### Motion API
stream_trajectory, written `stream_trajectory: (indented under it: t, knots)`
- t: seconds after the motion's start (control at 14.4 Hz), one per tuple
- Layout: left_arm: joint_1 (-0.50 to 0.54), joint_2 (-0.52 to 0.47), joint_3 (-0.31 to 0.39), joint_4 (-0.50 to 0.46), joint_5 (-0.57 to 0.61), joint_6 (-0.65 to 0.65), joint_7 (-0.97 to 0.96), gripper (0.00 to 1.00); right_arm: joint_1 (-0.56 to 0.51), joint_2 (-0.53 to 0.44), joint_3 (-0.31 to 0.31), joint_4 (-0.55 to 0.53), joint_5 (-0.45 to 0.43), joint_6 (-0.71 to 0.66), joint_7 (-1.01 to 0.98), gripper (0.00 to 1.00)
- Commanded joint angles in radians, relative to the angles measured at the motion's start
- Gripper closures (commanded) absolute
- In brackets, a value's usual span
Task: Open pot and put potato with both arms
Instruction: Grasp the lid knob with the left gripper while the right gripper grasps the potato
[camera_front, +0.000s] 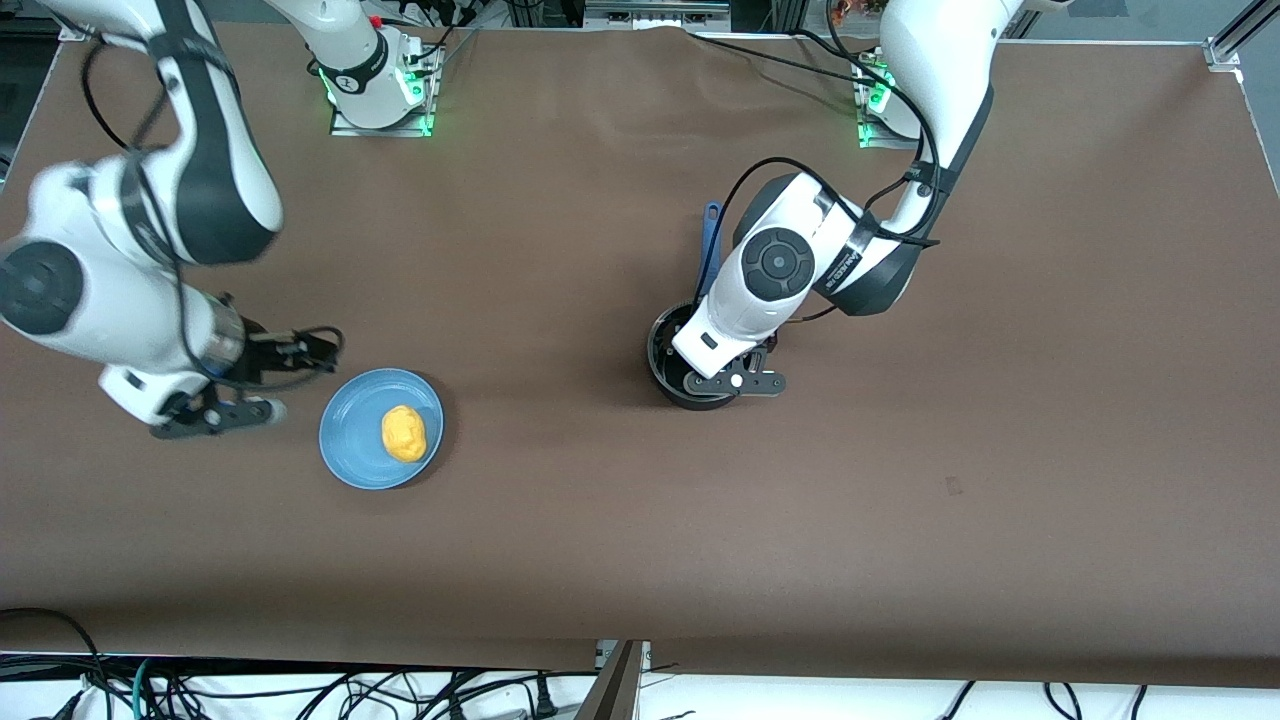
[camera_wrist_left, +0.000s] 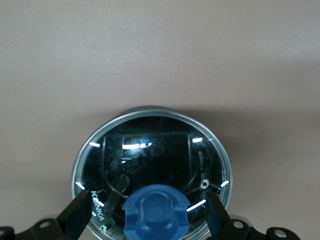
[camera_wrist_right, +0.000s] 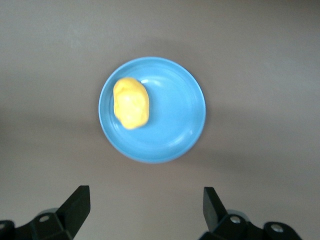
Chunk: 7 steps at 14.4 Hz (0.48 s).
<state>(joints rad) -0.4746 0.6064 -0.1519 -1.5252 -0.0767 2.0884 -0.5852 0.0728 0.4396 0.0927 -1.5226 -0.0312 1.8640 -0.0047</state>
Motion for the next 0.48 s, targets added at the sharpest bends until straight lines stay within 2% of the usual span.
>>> stream_trajectory:
  t: [0.0, 0.28, 0.42]
  knots:
    - [-0.035, 0.021, 0.012, 0.014, 0.026, -0.008, -0.022, 0.0, 0.022, 0.083, 0.001, 0.012, 0.017, 0.093, 0.006, 0.0]
    - [-0.041, 0.041, 0.012, 0.011, 0.026, -0.01, -0.019, 0.0, 0.047, 0.198, 0.001, 0.002, 0.017, 0.249, 0.009, 0.0]
    - [-0.039, 0.041, 0.012, 0.011, 0.028, -0.013, -0.016, 0.02, 0.071, 0.223, -0.004, -0.045, 0.016, 0.346, 0.009, 0.0]
